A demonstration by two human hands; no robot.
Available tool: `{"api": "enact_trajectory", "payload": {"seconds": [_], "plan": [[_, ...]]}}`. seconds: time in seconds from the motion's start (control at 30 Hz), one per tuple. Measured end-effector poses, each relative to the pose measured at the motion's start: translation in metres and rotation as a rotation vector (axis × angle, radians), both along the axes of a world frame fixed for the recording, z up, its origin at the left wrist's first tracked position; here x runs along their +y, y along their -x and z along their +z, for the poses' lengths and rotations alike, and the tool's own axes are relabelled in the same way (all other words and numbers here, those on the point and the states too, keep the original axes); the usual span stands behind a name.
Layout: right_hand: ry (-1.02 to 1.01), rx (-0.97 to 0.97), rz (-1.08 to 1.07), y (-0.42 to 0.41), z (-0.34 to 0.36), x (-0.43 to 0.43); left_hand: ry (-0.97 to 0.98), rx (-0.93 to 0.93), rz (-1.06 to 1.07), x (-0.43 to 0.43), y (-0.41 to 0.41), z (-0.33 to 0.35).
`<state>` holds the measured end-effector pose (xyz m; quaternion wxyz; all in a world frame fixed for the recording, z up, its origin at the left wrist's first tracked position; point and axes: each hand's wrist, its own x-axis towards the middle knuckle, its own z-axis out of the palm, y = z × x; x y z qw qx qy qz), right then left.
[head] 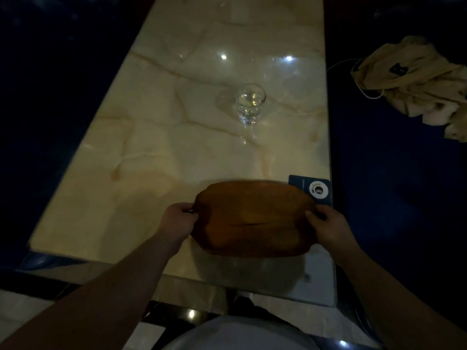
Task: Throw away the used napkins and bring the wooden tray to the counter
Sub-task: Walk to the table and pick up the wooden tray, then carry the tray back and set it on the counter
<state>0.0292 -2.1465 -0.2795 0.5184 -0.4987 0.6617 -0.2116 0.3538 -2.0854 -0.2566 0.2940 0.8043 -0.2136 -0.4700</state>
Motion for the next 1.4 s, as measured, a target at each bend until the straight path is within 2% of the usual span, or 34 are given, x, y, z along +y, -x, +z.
{"api": "enact_trajectory", "payload": {"seconds": [0.17, 0.3, 0.5, 0.73, 0.97, 1.13, 1.23, 1.4], "plan": [[0.147, -0.018, 0.134, -0.064, 0.024, -0.004, 0.147, -0.055, 0.112, 0.043, -0.038, 0.036], [0.248, -0.071, 0.262, -0.127, 0.055, 0.001, 0.256, -0.123, 0.288, 0.095, -0.072, 0.069], [0.351, -0.255, 0.486, -0.241, 0.116, 0.052, 0.333, -0.258, 0.488, 0.227, -0.126, 0.119], [0.352, -0.362, 0.879, -0.364, 0.17, 0.208, 0.393, -0.441, 0.785, 0.448, -0.132, 0.187], [0.277, -0.464, 1.103, -0.428, 0.209, 0.363, 0.406, -0.643, 0.997, 0.612, -0.105, 0.231], [0.19, -0.5, 1.222, -0.473, 0.228, 0.47, 0.321, -0.749, 1.171, 0.709, -0.087, 0.246], [0.205, -0.525, 1.343, -0.502, 0.232, 0.528, 0.3, -0.838, 1.266, 0.758, -0.078, 0.25], [0.147, -0.609, 1.514, -0.563, 0.226, 0.632, 0.142, -0.943, 1.483, 0.837, -0.076, 0.246]]}}
